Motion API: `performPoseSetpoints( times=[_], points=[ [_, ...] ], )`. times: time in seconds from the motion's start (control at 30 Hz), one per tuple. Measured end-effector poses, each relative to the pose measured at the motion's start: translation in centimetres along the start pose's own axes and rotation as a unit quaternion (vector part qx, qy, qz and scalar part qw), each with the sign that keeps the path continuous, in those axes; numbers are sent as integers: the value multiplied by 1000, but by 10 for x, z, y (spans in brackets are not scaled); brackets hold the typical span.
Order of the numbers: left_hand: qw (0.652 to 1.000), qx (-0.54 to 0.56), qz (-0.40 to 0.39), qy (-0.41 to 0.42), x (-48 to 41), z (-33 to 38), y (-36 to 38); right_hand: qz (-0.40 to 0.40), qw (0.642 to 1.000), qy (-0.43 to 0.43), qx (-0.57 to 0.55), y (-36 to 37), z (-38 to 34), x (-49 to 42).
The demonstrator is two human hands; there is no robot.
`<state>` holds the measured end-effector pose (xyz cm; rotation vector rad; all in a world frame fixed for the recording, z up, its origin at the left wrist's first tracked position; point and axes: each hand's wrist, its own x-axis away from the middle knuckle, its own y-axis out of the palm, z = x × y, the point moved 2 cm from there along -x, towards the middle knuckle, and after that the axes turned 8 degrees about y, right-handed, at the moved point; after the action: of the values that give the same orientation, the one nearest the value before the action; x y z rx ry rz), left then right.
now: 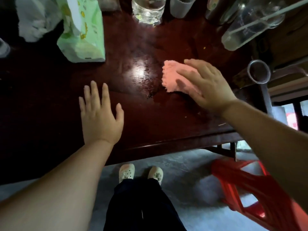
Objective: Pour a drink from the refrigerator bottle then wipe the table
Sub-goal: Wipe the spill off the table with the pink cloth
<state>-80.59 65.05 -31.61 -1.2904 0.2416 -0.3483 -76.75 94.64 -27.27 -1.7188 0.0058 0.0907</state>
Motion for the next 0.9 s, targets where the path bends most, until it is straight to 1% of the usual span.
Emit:
performPoseSetpoints(
  times=[0.07,0.1,0.13,0.17,0.2,0.27,0.3,0.37,0.4,0.43,0.47,0.5,0.57,0.6,0.63,0.67,0.7,0.73,0.77,0.83,0.87,0.9],
  points=[
    [1000,1,-5,1,0,0,0,-74,996,-40,35,13,5,-21],
    [1000,-2,-7,0,0,0,0,-99,993,-50,47,20,5,-26],
    [1000,-3,-6,-1,0,-1,0,-107,992,-45,49,25,3,-29],
    [1000,-1,-3,-2,0,-2,-1,-100,994,-22,39,28,-1,-28],
    [1000,1,1,-1,0,-2,-1,-80,996,18,19,32,-5,-25],
    [1000,4,2,0,-1,-1,-1,-27,988,148,-25,39,-21,-19],
    [1000,6,0,-1,-1,-1,-1,2,972,230,-37,44,-35,-18],
    [1000,9,-3,-2,-1,0,-1,39,926,373,-43,54,-70,-23],
    [1000,11,-4,-2,-1,-1,-2,42,909,411,-50,57,-87,-27],
    [1000,13,-4,-3,-1,-1,-1,38,905,419,-58,59,-100,-29],
    [1000,15,-3,-3,-1,-1,-1,25,916,396,-63,60,-108,-28],
    [1000,17,-1,-3,-2,-1,-1,4,938,341,-61,60,-112,-24],
    [1000,19,-2,-5,-3,-2,-1,-52,984,162,-45,55,-100,-12],
    [1000,19,-4,-6,-3,-2,-1,-72,994,77,-34,50,-85,-6],
    [1000,18,-5,-7,-3,-2,-1,-85,996,29,-18,45,-69,-3],
    [1000,17,-6,-7,-3,-1,-2,-87,996,32,-7,41,-51,-3],
    [1000,16,-8,-7,-2,-1,-2,-80,994,80,-4,39,-35,-7],
    [1000,17,-10,-7,-2,-1,-3,-66,985,157,-3,38,-21,-14],
    [1000,17,-11,-9,-2,0,-3,-43,969,244,-1,40,-14,-25],
    [1000,12,-16,-13,-2,0,-3,9,918,397,-7,47,-16,-54],
    [1000,8,-19,-13,-2,0,-3,27,895,446,-13,50,-25,-71],
    [1000,5,-21,-12,-2,0,-3,34,886,462,-14,53,-36,-87]
  ],
)
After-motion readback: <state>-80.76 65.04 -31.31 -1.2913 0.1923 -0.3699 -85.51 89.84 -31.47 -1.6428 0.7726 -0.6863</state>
